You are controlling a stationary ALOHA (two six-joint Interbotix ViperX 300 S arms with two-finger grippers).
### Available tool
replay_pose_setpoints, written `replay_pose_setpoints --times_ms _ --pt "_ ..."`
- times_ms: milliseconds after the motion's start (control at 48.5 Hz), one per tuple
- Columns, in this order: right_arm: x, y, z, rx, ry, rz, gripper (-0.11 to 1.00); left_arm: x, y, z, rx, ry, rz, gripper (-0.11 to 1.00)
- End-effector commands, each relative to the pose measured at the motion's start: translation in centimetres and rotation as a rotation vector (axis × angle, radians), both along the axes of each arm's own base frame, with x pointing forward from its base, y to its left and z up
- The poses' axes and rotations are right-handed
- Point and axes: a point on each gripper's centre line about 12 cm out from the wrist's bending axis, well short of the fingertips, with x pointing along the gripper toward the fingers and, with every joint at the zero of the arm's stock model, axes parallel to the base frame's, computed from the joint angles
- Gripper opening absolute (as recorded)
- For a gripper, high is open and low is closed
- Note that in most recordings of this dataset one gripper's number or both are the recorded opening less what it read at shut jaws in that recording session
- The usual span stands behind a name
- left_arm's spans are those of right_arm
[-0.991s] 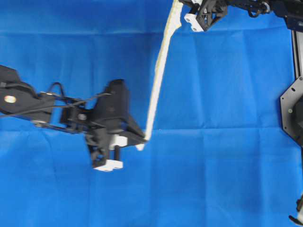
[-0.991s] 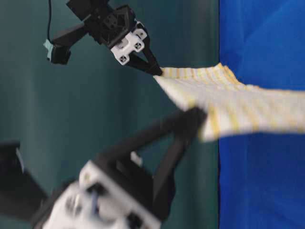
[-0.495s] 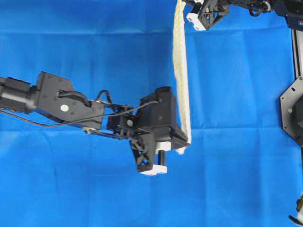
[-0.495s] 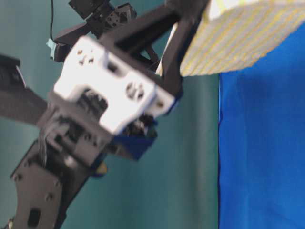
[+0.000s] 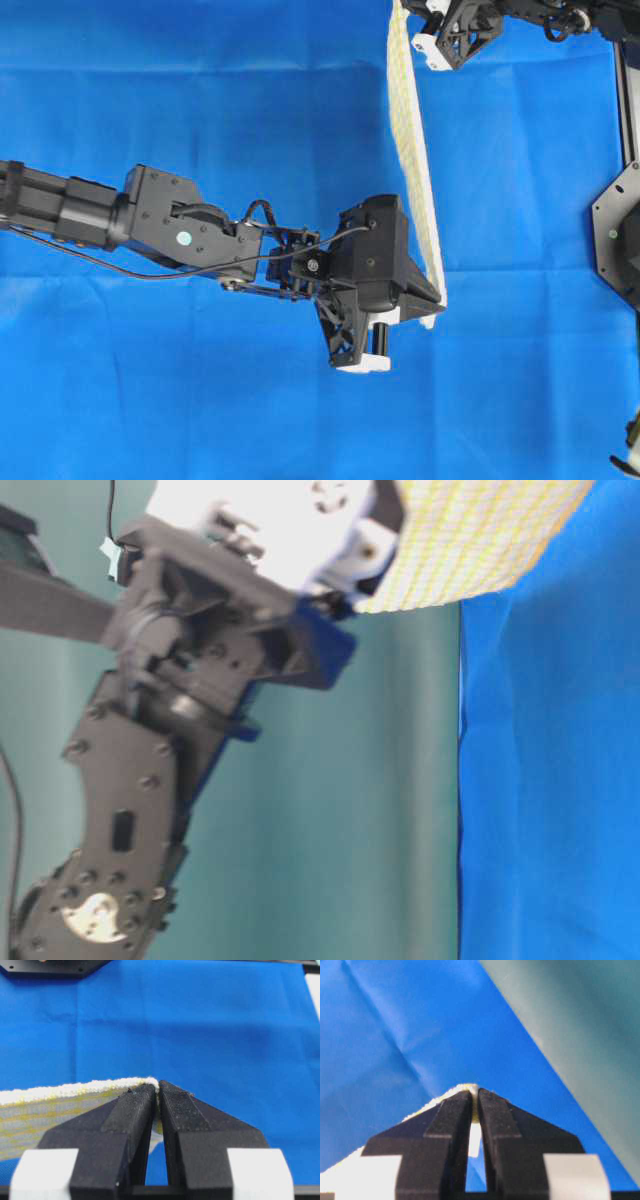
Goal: Fold the yellow towel.
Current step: 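Lay the strip down vertically, dragging it into place with both grippers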
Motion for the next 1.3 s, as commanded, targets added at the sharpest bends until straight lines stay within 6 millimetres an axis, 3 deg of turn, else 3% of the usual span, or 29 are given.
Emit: replay_pose_setpoints --times_ms 0,186,413,702,888,1176,1280 --pt "0.2 -1.1 0.4 -0.017 -0.016 -0.018 0.04 -0.2 -1.0 1.7 0.000 -0.054 -0.021 0.03" --pt "3.0 -1.2 -1.1 -0.004 0.001 0.022 0.04 -1.7 -0.8 -0.1 -0.008 -0.050 -0.017 0.03" --pt "6.6 -1.1 -2.0 0.000 0.007 0.073 0.04 -5.8 -0.5 -2.4 -0.030 -0.022 -0.009 0.03" --pt "9.9 -0.7 -3.2 0.002 0.011 0.119 0.04 -10.5 0.3 -4.5 -0.074 0.024 0.015 0.03" --pt "11.3 -0.1 -3.9 0.004 0.018 0.147 0.04 -11.3 0.4 -5.0 -0.075 0.046 0.017 0.03" --pt "11.8 0.5 -4.4 0.007 0.028 0.166 0.04 -11.4 0.3 -5.3 -0.073 0.058 0.016 0.03" --pt "12.1 1.0 -4.5 0.005 0.031 0.182 0.05 -11.2 0.3 -5.2 -0.073 0.055 0.017 0.13"
